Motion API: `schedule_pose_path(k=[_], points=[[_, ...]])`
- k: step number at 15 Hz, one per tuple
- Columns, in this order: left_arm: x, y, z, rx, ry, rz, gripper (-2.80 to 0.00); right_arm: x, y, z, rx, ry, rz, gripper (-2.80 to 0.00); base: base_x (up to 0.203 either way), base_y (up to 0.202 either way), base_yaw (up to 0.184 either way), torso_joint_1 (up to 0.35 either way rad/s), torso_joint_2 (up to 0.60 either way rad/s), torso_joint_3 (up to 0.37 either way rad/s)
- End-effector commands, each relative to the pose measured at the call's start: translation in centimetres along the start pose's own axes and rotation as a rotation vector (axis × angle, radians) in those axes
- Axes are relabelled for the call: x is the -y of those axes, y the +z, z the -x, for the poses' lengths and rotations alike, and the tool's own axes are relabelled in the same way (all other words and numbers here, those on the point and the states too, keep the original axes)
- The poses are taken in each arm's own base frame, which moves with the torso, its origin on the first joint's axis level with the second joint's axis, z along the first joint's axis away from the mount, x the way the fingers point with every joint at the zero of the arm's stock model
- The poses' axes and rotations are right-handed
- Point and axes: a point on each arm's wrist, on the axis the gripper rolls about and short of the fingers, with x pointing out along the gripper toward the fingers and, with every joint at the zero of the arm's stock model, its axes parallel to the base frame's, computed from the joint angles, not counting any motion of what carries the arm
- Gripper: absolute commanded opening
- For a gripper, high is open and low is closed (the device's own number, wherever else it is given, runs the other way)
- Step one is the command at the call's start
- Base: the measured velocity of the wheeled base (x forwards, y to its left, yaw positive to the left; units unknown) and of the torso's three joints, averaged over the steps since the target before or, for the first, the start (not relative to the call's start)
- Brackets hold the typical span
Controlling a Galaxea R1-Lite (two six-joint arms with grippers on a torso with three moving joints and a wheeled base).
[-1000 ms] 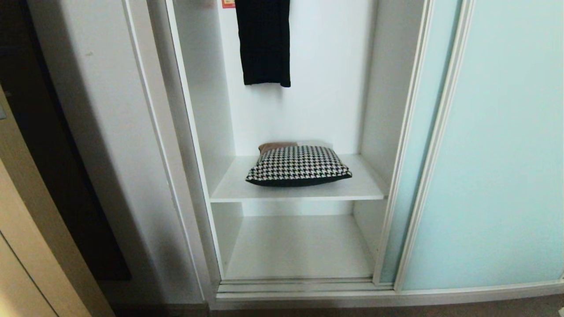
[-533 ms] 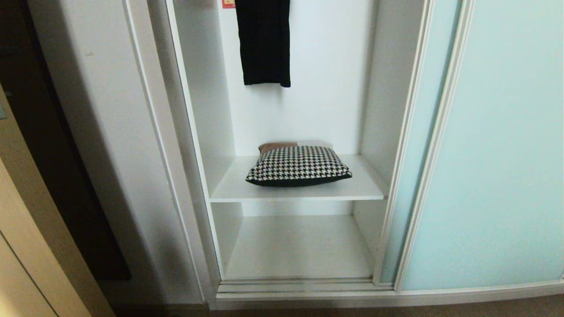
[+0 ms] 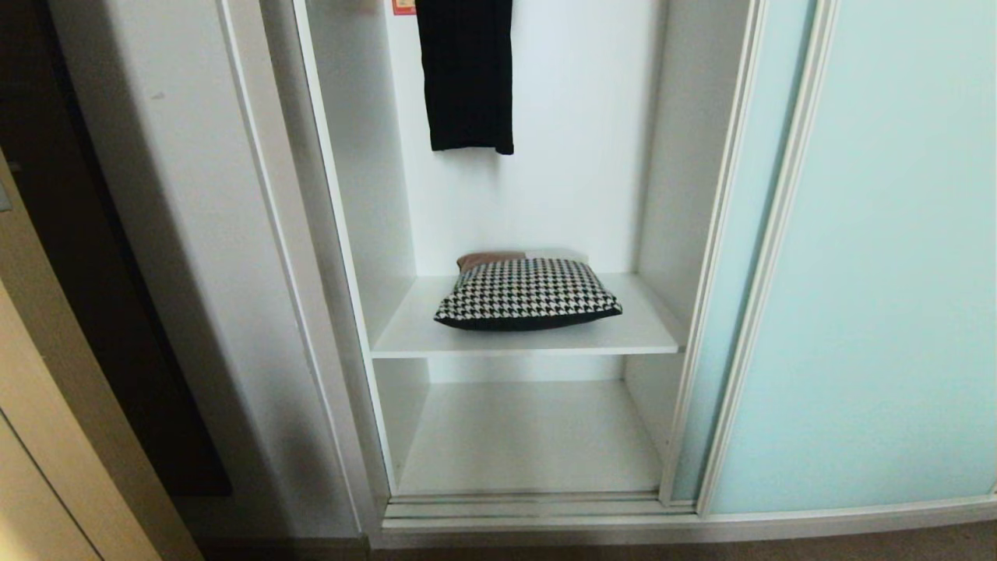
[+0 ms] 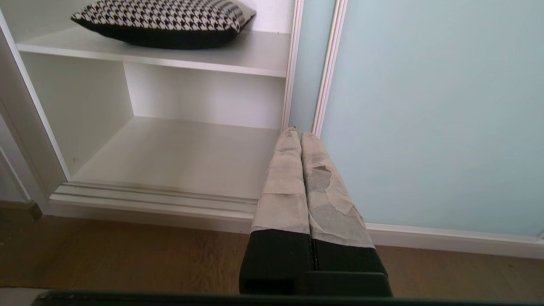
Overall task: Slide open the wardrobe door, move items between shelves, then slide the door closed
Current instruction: Open the door
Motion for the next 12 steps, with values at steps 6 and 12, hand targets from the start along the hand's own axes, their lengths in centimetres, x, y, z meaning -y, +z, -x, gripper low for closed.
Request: schedule_pose_path(k=[6, 12], points=[[0.0, 0.01, -0.01, -0.001, 0.001, 0.0, -2.8, 0.0, -0.08, 0.01, 0.0, 0.0, -0.009, -2.8, 0.0, 0.0, 0.0, 0.0, 0.0, 0.0], [0.0, 0.01, -0.01, -0.001, 0.001, 0.0, -2.8, 0.0, -0.08, 0.01, 0.0, 0.0, -0.009, -2.8, 0.0, 0.0, 0.0, 0.0, 0.0, 0.0]])
